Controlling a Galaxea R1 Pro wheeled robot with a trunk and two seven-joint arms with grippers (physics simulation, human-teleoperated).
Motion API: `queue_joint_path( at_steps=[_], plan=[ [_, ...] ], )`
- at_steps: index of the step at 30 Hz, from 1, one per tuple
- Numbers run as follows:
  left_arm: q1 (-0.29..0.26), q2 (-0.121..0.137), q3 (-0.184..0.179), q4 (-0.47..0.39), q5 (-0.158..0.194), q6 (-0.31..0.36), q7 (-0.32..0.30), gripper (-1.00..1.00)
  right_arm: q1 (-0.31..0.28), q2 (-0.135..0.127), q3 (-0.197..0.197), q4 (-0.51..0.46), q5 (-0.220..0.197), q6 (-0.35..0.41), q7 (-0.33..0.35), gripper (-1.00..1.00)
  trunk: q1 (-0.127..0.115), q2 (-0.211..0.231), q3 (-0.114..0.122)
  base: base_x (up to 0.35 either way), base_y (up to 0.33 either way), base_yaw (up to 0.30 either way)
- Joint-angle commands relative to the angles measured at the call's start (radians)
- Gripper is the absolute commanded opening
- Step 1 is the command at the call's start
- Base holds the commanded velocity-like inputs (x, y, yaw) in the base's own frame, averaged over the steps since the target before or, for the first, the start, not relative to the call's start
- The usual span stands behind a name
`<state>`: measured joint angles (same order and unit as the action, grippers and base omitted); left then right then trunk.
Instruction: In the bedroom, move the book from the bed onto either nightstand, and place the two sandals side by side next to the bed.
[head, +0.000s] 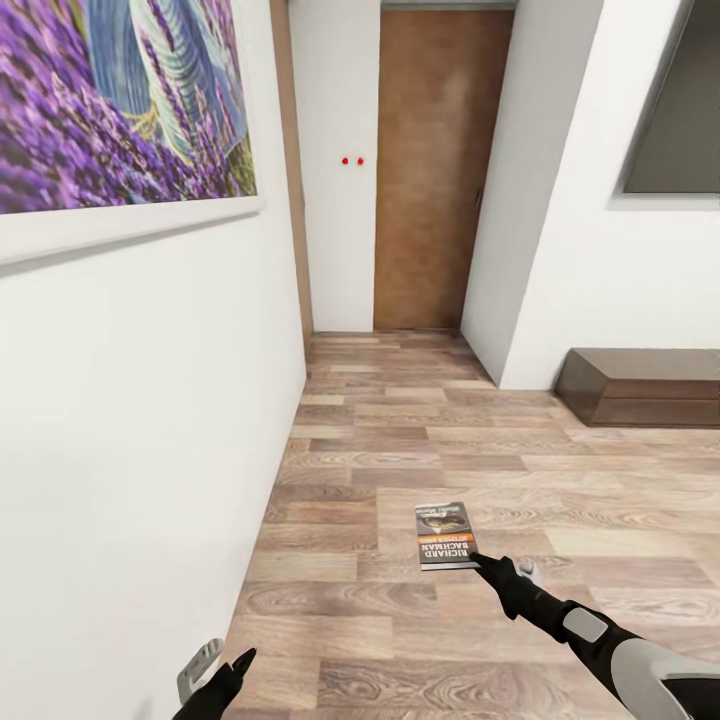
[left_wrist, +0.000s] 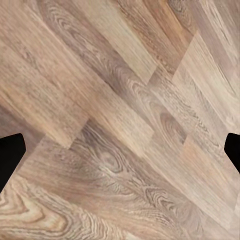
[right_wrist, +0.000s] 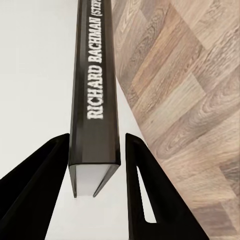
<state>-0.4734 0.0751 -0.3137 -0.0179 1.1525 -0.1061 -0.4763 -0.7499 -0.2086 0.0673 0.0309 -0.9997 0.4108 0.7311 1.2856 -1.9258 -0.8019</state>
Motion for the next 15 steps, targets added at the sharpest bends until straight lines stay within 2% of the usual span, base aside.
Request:
queue_joint_path(
  at_steps=[1,7,15],
  plan=[
    [-0.001,0.000,-0.008,0.001,0.006,-0.004,-0.003,1.00,-0.002,0.000,0.002,0.003,-0.013,0.008,0.005,-1.00,0.000,0.000,-0.001,0.158,0.000,-0.063],
    [-0.001,0.000,-0.008,0.001,0.006,-0.004,-0.003,1.00,-0.002,0.000,0.002,0.003,-0.013,0.008,0.005,-1.00,0.000,0.000,-0.001,0.158,0.000,-0.077],
    [-0.001,0.001,-0.008,0.001,0.006,-0.004,-0.003,1.00,-0.002,0.000,0.002,0.003,-0.013,0.008,0.005,-1.00,0.000,0.000,-0.001,0.158,0.000,-0.023]
  ],
)
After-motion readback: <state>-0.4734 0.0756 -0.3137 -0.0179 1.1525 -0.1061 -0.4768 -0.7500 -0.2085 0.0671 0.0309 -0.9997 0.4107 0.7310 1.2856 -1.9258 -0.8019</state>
